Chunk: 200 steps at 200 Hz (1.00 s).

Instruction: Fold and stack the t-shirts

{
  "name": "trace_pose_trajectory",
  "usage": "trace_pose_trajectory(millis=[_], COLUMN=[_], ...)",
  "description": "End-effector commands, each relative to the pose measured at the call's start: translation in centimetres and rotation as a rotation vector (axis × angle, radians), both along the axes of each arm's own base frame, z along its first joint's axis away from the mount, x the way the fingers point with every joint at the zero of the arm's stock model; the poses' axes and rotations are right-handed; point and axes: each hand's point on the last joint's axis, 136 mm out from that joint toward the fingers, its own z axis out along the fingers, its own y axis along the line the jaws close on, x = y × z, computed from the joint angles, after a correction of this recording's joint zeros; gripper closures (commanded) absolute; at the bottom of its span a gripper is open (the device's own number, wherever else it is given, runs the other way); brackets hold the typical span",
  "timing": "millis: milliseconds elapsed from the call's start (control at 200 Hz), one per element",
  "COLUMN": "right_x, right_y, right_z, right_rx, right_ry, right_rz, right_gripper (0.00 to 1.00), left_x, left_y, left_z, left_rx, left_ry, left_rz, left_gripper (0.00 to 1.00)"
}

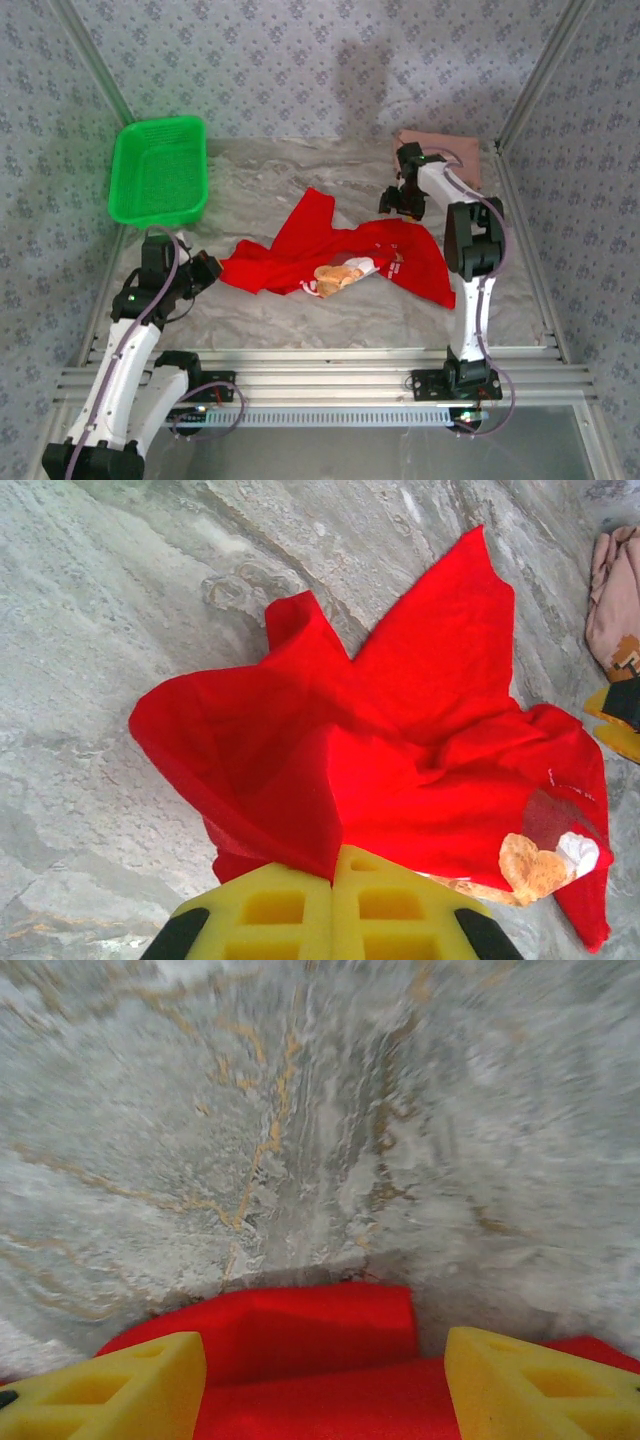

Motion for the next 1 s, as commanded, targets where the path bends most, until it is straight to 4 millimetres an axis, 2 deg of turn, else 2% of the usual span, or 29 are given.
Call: trace_pose_trajectory(millis=[0, 95, 145, 205, 270, 325, 390, 440, 555, 680, 769, 809, 824, 874, 929, 994], right_x=[-1.9, -1.7, -1.8, -1.5, -0.1, 1.6, 4.1, 5.8, 8.9, 9.9, 8.9, 7.8, 7.4, 5.2, 2.9, -0.3], right_y=[-0.7, 0.1, 0.6, 1.5, 2.6, 3.3, 4.2, 4.6, 4.7, 4.2, 3.8, 3.5, 3.5, 3.2, 2.6, 1.9], right_z=[-1.3, -2.5, -3.0, -3.3, -2.3, -0.5, 3.3, 7.4, 17.2, 27.3, 31.5, 32.2, 31.8, 31.6, 29.5, 24.3], right_rx=[-0.056, -0.057, -0.05, -0.014, 0.048, 0.094, 0.148, 0.19, 0.275, 0.32, 0.307, 0.295, 0.289, 0.261, 0.231, 0.221], right_ry=[0.108, 0.12, 0.138, 0.153, 0.104, 0.028, -0.103, -0.22, -0.472, -0.735, -0.877, -0.909, -0.907, -0.93, -0.927, -0.854], right_rz=[0.005, 0.0, 0.005, -0.014, -0.021, -0.031, -0.027, -0.042, -0.052, -0.02, 0.027, 0.044, 0.052, 0.081, 0.091, 0.072], right_gripper=[0.36, 0.43, 0.56, 0.8, 0.96, 1.0, 1.0, 1.0, 1.0, 1.0, 1.0, 1.0, 1.0, 1.0, 1.0, 1.0], left_x=[-0.2, 0.1, 0.2, 1.3, 2.4, 3.7, 5.5, 7.0, 10.5, 13.6, 14.2, 14.0, 13.8, 13.0, 11.8, 10.1], left_y=[0.1, 0.1, 0.0, -0.2, -0.3, -0.5, -0.7, -0.7, -0.4, -0.1, -0.3, -0.5, -0.5, -0.6, -0.6, -0.9], left_z=[1.3, 1.4, 1.3, 2.1, 3.1, 4.5, 6.8, 8.9, 15.1, 23.2, 27.6, 28.5, 28.7, 28.0, 25.3, 20.3], left_rx=[0.023, 0.02, 0.019, 0.016, 0.021, 0.023, 0.029, 0.037, 0.046, 0.074, 0.092, 0.093, 0.095, 0.093, 0.07, 0.016], left_ry=[-0.027, -0.031, -0.022, -0.058, -0.084, -0.119, -0.17, -0.21, -0.337, -0.502, -0.606, -0.63, -0.637, -0.623, -0.566, -0.465], left_rz=[-0.011, -0.009, -0.011, -0.016, -0.022, -0.035, -0.051, -0.063, -0.071, -0.088, -0.116, -0.127, -0.129, -0.129, -0.115, -0.104], left_gripper=[1.0, 1.0, 1.0, 1.0, 1.0, 1.0, 1.0, 1.0, 1.0, 1.0, 1.0, 1.0, 1.0, 1.0, 1.0, 1.0])
